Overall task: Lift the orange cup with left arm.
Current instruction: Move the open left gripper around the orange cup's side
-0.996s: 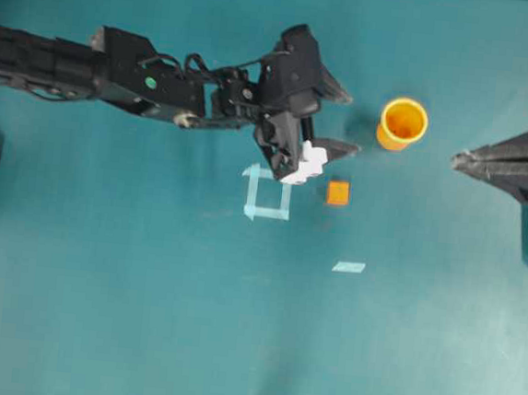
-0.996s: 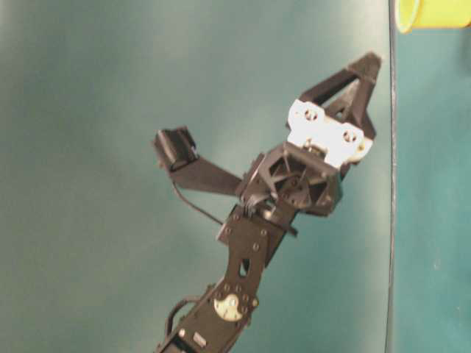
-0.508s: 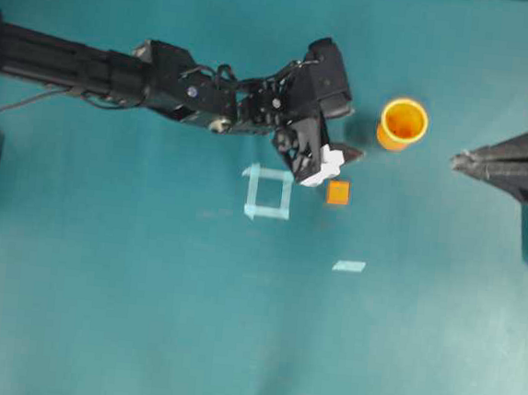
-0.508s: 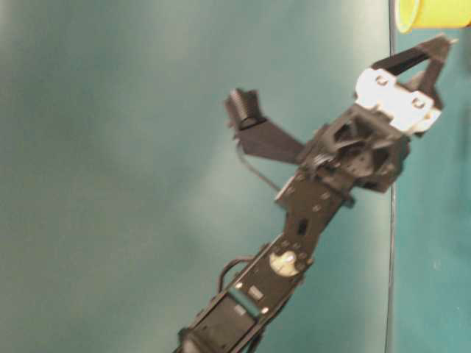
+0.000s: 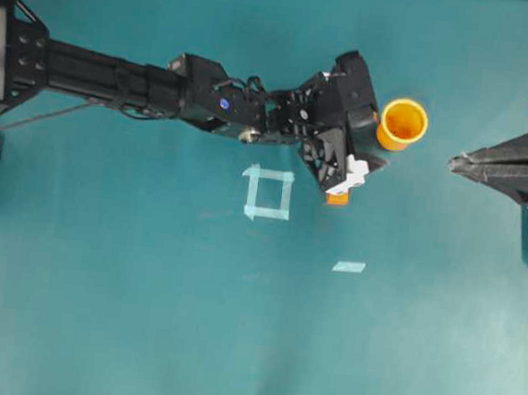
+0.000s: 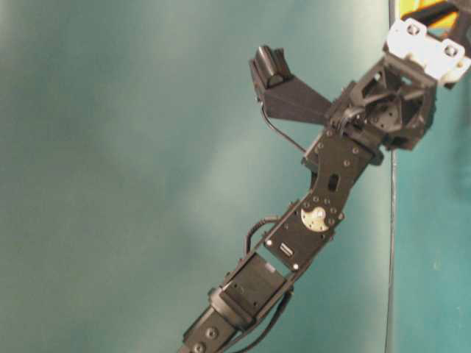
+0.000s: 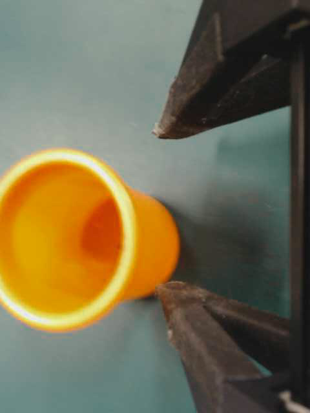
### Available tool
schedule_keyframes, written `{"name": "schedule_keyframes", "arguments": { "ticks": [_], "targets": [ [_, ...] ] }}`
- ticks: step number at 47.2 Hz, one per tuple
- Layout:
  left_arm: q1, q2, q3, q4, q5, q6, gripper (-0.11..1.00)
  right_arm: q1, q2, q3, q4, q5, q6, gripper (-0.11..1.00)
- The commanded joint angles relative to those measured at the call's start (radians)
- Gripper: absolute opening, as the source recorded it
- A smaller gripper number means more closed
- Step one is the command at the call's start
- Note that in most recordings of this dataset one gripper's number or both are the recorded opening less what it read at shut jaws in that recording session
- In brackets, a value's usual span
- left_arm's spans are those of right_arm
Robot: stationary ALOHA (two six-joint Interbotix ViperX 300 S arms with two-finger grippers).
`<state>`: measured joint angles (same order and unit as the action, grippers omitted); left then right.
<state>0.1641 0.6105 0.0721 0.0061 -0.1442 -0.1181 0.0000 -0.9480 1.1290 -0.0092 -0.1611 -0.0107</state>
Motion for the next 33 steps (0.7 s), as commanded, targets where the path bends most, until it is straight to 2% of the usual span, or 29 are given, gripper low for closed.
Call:
{"name": "schedule_keyframes", "arguments": {
  "ticks": [1,33],
  "targets": [
    [0.0,-0.015,-0.044,0.002,-0.008,0.002,0.87,0.002,0.006,-0.028,0.002,-0.003,0.003,0.0],
    [0.005,0.066,-0.17,0.003,-0.002,0.003,0.87,0.002,0.012,-0.026,0.0,-0.003,0.003,0.0]
  ]
}}
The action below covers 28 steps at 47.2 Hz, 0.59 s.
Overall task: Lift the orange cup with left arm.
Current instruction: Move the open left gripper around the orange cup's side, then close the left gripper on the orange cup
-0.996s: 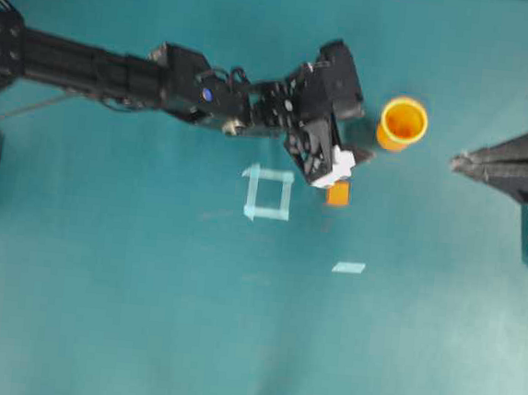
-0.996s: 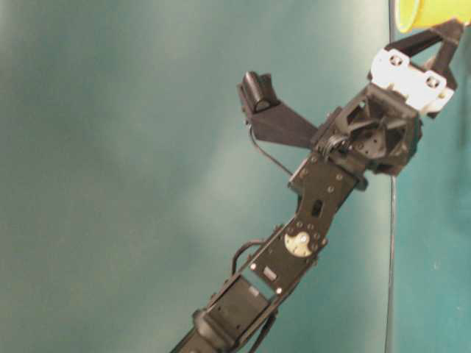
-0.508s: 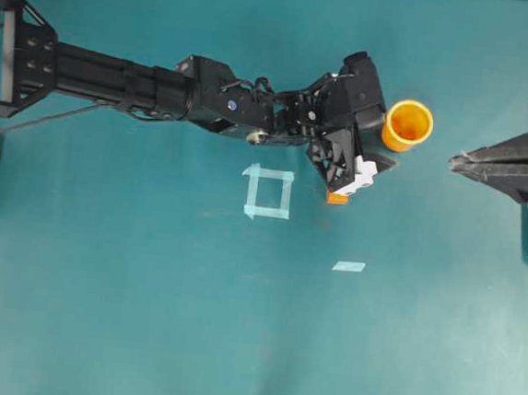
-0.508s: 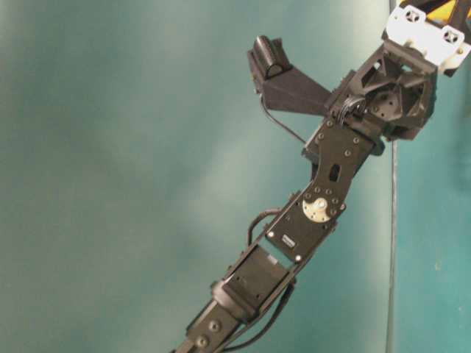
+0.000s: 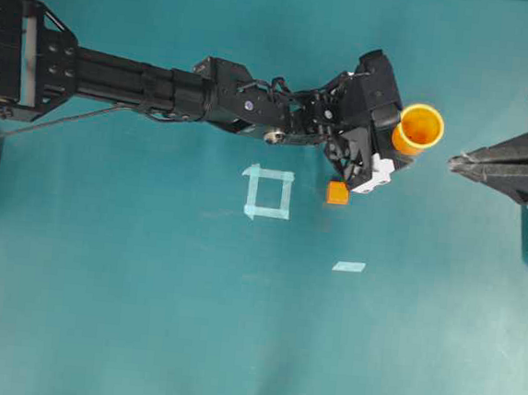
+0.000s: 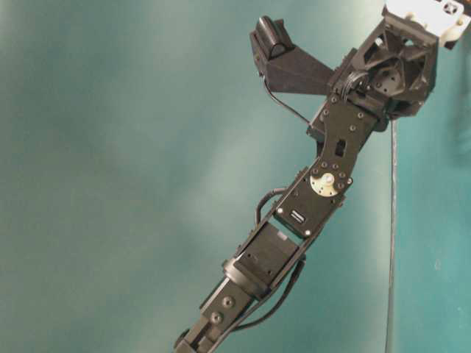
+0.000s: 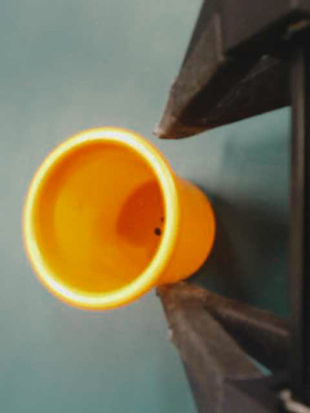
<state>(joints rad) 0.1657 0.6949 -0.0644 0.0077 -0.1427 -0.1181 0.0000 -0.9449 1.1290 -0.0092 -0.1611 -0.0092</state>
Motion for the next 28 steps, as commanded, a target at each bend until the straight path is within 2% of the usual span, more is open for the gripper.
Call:
{"name": "schedule_keyframes", "arguments": {
  "ticks": [1,28],
  "targets": [
    [0.003,-0.017,-0.035,0.002,-0.003,0.003,0.87,0.002,0.009,-0.026,0.0,-0.005,0.002,0.0],
    [0.005,0.043,-0.12,0.002,-0.003,-0.002,0.87,0.0,0.014,-0.026,0.0,-0.005,0.0,0.0]
  ]
}}
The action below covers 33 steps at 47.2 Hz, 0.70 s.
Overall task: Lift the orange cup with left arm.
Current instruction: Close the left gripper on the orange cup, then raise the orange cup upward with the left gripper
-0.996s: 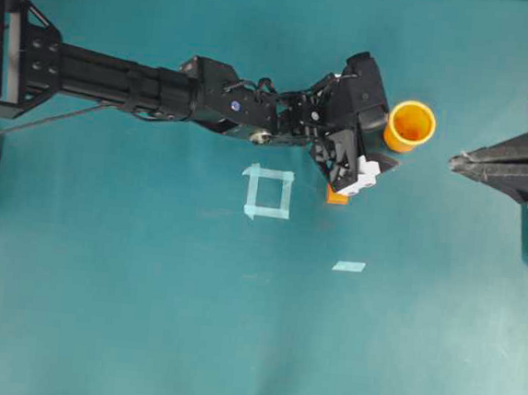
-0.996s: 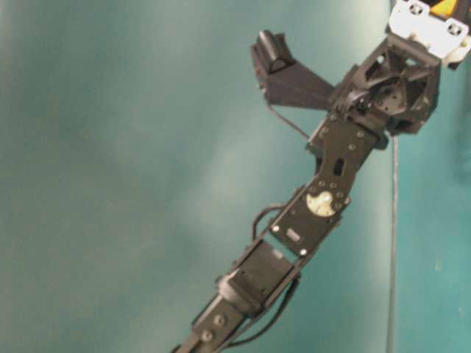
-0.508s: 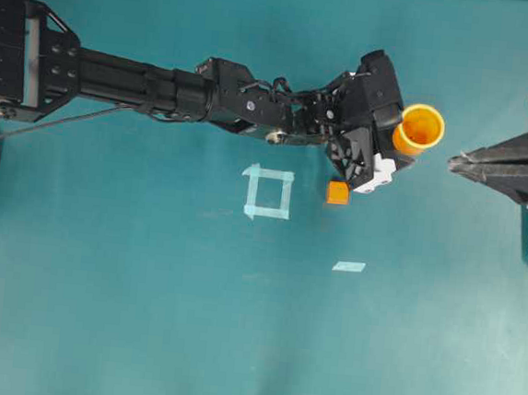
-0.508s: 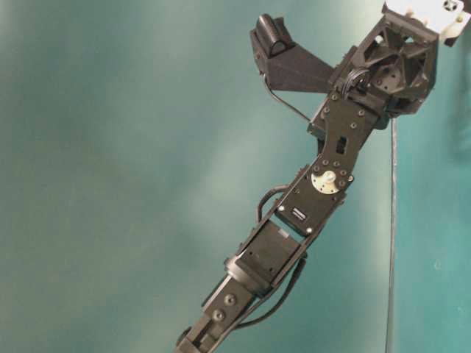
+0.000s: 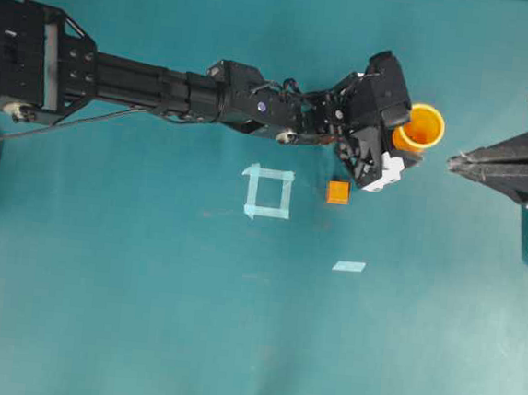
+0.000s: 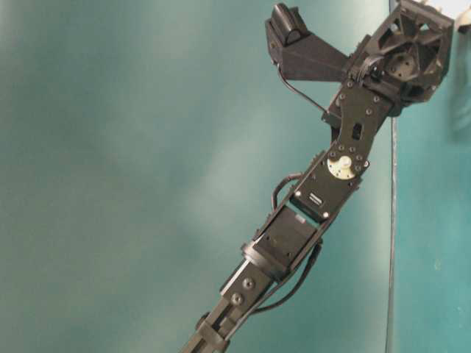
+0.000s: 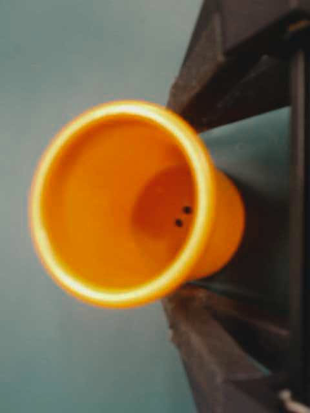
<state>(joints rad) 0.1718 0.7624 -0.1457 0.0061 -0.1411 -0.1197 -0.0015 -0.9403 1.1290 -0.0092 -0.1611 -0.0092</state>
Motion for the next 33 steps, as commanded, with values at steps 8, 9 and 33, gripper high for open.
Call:
{"name": "schedule_keyframes", "arguments": {
  "ticks": [8,9,33],
  "targets": [
    [-0.002,-0.02,-0.052,0.003,-0.005,0.0,0.87,0.003,0.012,-0.025,0.0,-0.005,0.002,0.0],
    [0.0,-0.02,-0.054,0.003,-0.005,0.0,0.87,0.003,0.012,-0.025,0.0,-0.003,0.0,0.0],
    [0.0,-0.021,-0.049,0.003,0.051,0.002,0.63,0.003,0.015,-0.025,0.0,0.011,0.0,0.0]
  ]
}}
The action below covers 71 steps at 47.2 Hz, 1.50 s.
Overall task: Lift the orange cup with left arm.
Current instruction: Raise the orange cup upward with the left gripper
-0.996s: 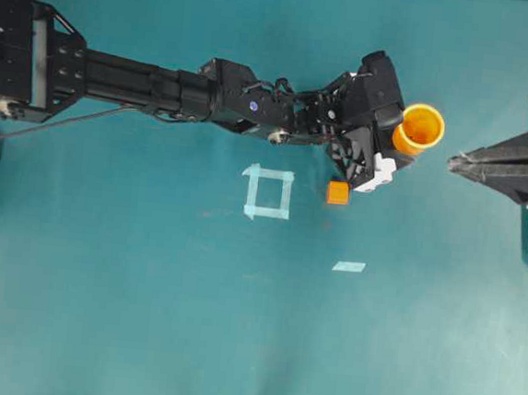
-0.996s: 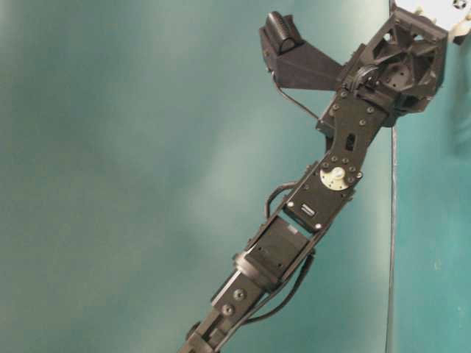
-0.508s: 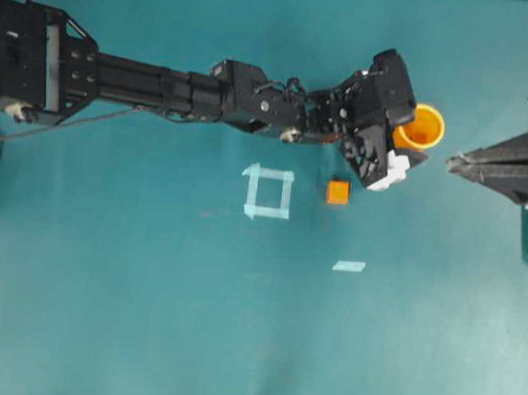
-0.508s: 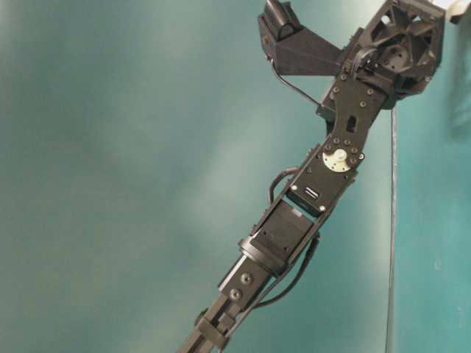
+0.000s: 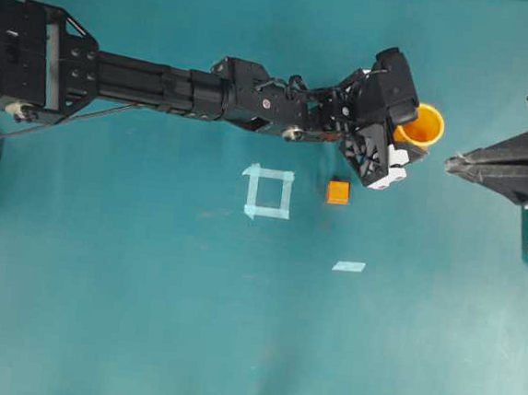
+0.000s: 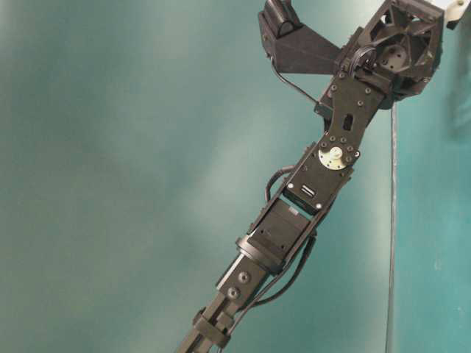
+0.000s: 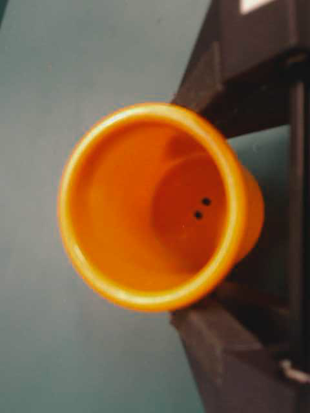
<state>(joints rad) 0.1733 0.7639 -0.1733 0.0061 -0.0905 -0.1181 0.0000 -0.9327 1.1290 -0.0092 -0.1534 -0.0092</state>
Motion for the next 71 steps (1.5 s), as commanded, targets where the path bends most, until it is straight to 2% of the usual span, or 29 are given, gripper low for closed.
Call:
{"name": "schedule_keyframes", "arguments": {
  "ticks": [1,12,71],
  "targets": [
    [-0.002,-0.023,-0.021,0.003,0.0,0.0,0.63,0.002,0.008,-0.025,0.0,0.006,0.0,0.0],
    [-0.005,-0.037,-0.02,0.003,0.005,0.003,0.63,0.002,0.008,-0.026,0.0,0.025,0.002,0.0],
    [-0.012,-0.279,-0.029,0.008,0.21,0.025,0.63,0.002,0.003,-0.048,0.0,0.025,0.002,0.0]
  ]
}}
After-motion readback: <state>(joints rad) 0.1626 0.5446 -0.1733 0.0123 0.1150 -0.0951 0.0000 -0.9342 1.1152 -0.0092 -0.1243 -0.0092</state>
